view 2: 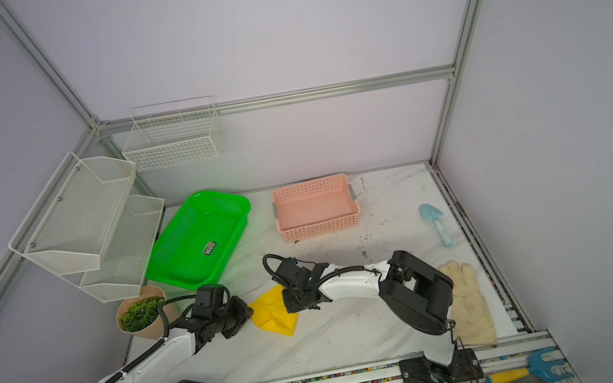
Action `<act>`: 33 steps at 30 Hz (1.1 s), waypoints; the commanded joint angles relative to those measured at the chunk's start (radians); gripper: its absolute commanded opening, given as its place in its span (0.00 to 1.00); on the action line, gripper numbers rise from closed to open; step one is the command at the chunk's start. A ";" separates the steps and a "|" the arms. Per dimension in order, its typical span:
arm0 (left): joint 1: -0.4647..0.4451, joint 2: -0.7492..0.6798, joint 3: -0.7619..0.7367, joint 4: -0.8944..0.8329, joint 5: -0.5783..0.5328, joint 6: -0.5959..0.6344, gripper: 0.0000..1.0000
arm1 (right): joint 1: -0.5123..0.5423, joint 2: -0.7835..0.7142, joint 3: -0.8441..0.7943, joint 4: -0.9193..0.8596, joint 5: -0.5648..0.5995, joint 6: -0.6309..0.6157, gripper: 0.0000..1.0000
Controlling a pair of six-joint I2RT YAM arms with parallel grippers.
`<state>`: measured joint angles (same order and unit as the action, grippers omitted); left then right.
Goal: Place the utensils on the paper napkin and roll it up
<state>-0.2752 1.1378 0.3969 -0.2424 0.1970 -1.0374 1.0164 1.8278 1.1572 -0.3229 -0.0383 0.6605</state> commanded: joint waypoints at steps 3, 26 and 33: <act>-0.002 -0.057 -0.040 0.080 0.002 -0.009 0.09 | 0.002 0.021 0.003 0.011 0.005 -0.004 0.27; -0.197 -0.081 0.058 0.139 -0.053 0.035 0.05 | 0.002 0.042 0.002 0.031 -0.002 -0.012 0.27; -0.228 -0.143 0.051 0.210 -0.047 0.025 0.05 | 0.002 0.042 -0.007 0.047 -0.009 -0.010 0.27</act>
<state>-0.4915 1.0256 0.3866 -0.1104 0.1539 -1.0283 1.0164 1.8599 1.1572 -0.2901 -0.0456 0.6571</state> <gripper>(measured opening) 0.049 0.266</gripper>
